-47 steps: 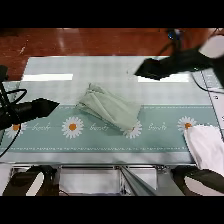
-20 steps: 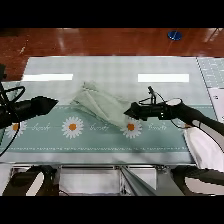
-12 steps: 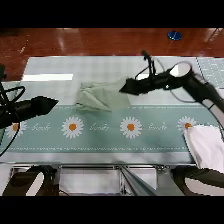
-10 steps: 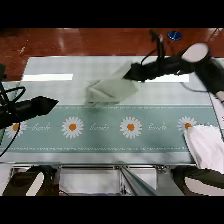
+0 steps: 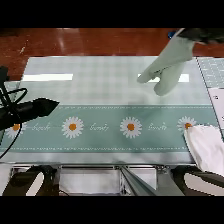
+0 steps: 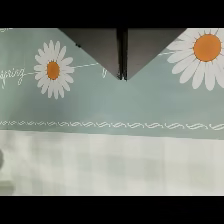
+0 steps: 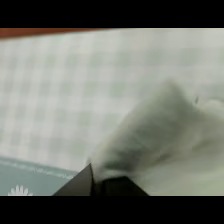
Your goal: Fold the shirts.
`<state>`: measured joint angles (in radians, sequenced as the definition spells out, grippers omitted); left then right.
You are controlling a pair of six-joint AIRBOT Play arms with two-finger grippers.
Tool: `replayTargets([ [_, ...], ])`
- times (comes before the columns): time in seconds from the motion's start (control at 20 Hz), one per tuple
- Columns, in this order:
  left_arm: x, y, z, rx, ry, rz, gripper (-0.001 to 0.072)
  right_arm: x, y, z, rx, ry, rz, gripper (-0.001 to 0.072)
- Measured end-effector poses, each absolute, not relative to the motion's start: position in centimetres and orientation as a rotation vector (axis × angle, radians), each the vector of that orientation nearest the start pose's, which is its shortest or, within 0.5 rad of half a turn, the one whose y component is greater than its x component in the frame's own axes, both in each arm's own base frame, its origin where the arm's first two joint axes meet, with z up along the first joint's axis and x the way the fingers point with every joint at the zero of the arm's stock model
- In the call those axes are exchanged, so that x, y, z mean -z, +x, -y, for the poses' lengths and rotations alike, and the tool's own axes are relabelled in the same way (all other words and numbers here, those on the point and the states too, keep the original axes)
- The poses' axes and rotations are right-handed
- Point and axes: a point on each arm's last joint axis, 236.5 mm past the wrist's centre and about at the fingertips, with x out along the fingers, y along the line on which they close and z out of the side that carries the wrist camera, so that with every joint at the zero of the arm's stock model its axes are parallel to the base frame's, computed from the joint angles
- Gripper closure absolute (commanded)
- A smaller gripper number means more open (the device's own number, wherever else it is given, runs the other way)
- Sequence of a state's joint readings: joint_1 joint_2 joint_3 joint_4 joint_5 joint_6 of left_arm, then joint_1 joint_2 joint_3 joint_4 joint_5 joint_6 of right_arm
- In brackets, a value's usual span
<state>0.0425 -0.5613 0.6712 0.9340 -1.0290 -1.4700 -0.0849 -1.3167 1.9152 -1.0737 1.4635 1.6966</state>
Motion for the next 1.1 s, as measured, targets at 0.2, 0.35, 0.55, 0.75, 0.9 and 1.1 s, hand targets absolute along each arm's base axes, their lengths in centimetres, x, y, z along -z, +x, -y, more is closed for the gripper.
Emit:
replayTargets([
  [0.2, -10.3, 27.5, 10.9, 0.360, -0.477, -0.851, 0.0688, -28.5, 39.8, 1.1, -0.071, 0.549, -0.847, 0.0683],
  [0.35, -10.3, 27.5, 10.9, 0.363, -0.469, -0.850, 0.0688, -28.6, 36.2, 6.4, 0.089, 0.635, -0.860, 0.0683],
  [0.55, -10.4, 27.7, 10.8, 0.363, -0.463, -0.839, 0.0688, -26.1, 29.0, 11.9, 0.325, 0.749, -0.929, 0.0683],
  [0.75, -10.7, 28.1, 10.6, 0.354, -0.462, -0.815, 0.0688, -21.4, 20.5, 15.7, 0.573, 0.896, -0.968, 0.0683],
  [0.9, -10.8, 28.3, 10.5, 0.353, -0.459, -0.804, 0.0688, -17.7, 14.5, 17.3, 0.780, 1.044, -0.959, 0.0681],
  [1.1, -10.9, 28.4, 10.5, 0.354, -0.453, -0.797, 0.0688, -15.0, 8.3, 18.4, 1.067, 1.155, -0.928, 0.0394],
])
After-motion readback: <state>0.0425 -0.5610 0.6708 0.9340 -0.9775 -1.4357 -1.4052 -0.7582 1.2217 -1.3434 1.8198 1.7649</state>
